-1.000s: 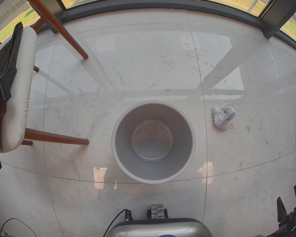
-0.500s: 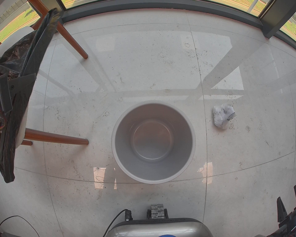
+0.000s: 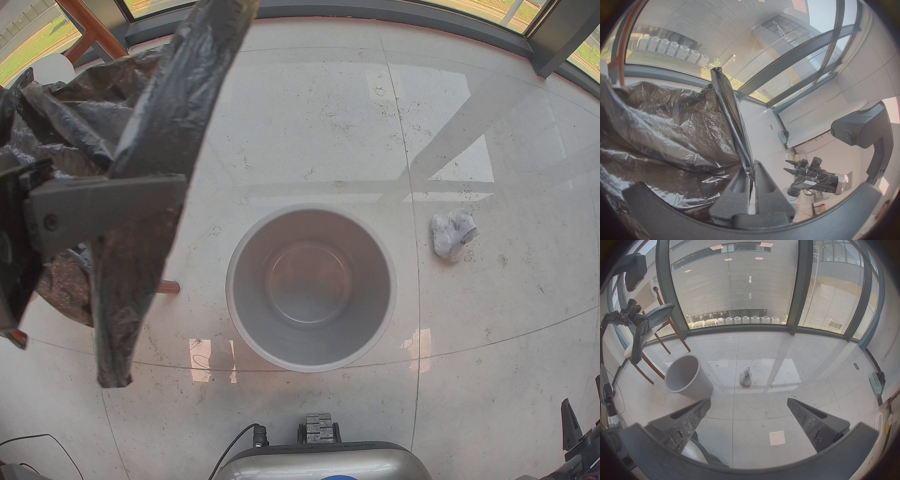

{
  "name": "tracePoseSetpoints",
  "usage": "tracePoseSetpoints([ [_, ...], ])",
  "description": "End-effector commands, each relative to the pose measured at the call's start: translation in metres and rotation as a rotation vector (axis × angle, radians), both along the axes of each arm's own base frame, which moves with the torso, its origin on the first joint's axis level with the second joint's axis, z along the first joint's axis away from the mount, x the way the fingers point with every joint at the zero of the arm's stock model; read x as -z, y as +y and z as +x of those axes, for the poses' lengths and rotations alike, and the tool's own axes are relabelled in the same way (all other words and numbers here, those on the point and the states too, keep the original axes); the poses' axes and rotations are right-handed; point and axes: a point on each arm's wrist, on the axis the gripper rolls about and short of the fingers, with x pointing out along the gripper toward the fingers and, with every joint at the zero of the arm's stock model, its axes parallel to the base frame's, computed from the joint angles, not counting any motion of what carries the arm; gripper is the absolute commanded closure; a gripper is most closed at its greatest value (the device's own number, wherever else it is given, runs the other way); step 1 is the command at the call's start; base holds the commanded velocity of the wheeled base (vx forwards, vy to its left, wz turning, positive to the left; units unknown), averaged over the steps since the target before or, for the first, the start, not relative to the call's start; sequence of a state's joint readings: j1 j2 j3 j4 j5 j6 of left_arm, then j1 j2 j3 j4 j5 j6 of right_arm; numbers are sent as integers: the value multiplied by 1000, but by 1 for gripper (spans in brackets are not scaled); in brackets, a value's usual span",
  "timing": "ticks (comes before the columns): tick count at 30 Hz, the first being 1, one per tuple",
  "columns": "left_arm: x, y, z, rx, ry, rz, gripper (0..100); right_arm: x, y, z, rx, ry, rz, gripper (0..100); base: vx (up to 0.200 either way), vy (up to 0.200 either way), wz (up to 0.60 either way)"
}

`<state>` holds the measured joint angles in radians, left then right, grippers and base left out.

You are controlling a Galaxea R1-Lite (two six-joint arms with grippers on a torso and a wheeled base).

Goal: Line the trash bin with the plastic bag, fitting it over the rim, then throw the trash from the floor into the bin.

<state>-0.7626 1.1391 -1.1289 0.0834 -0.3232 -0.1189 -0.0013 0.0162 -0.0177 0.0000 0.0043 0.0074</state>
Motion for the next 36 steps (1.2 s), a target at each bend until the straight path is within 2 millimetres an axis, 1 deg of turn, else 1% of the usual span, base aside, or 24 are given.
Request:
tracePoseSetpoints([
  [1,38,-40,26,128,167,26,100,5,0,0,0,1,0,0,0,0,0],
  [4,38,-57,18,229,233,-22,100,5,0,0,-2,1,0,0,0,0,0],
  [5,39,-59,17,239,241,-25,100,5,0,0,-2,1,0,0,0,0,0],
  [6,41,-71,11,289,279,-31,100,5,0,0,0,1,0,0,0,0,0],
  [7,41,-73,10,298,286,-30,100,5,0,0,-2,1,0,0,0,0,0],
  [8,46,-87,1,357,317,-19,100,5,0,0,0,1,0,0,0,0,0],
  [9,48,-92,-3,382,324,-13,100,5,0,0,-2,1,0,0,0,0,0],
  [13,50,-104,-17,460,332,1,100,5,0,0,-2,1,2,0,0,0,0],
  [17,58,-116,-26,512,367,35,100,5,0,0,0,1,2,0,0,0,0],
  [21,63,-125,-30,529,414,51,100,5,0,0,-2,1,2,0,0,0,0],
  [25,65,-130,-32,543,412,50,100,5,0,0,0,1,2,0,0,0,0],
  [32,72,-128,-30,521,430,67,100,5,0,0,0,1,2,0,0,0,0],
  [33,73,-127,-28,513,433,69,100,5,0,0,-2,1,2,0,0,0,0],
  [36,80,-120,-8,438,449,69,100,5,0,0,-2,1,2,0,0,0,0],
])
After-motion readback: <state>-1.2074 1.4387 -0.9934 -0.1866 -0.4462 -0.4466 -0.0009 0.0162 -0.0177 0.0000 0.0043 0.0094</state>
